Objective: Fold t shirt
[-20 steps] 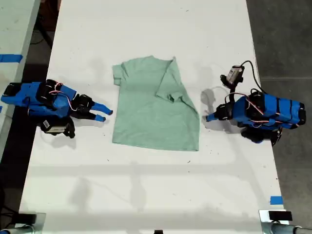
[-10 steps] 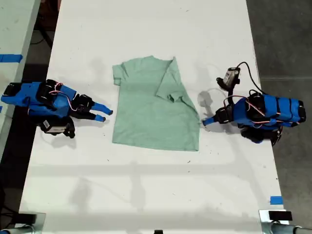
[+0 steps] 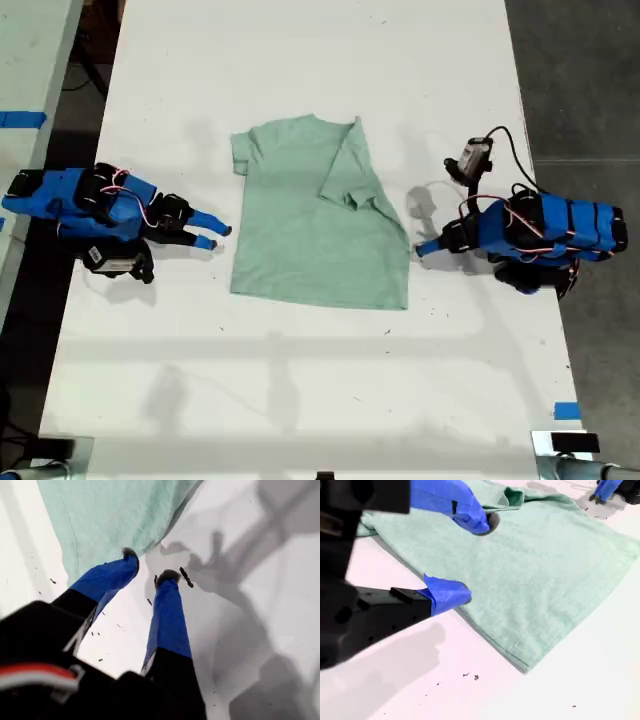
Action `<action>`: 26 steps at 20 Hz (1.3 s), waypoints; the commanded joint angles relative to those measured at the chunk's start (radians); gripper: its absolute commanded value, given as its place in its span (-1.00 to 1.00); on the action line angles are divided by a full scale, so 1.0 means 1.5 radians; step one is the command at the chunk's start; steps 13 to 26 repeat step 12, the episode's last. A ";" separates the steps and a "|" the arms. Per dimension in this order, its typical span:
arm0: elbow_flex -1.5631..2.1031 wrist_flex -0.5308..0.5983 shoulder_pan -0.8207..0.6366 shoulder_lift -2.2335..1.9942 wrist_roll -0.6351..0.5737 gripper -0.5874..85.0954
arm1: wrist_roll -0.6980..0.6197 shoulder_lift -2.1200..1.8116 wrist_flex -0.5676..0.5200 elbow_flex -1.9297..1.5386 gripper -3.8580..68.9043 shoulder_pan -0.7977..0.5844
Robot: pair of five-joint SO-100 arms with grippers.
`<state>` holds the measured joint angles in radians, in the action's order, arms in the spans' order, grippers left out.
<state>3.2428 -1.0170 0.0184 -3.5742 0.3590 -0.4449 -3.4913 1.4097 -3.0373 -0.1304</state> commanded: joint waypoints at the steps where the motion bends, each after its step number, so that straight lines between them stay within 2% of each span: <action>1: 0.031 0.000 -0.007 -0.005 -0.006 -0.54 | -0.011 -0.007 -0.016 -0.033 -0.61 0.002; 26: 0.031 0.000 -0.007 -0.005 -0.006 -0.54 | -0.016 -0.007 -0.016 -0.033 -0.63 -0.001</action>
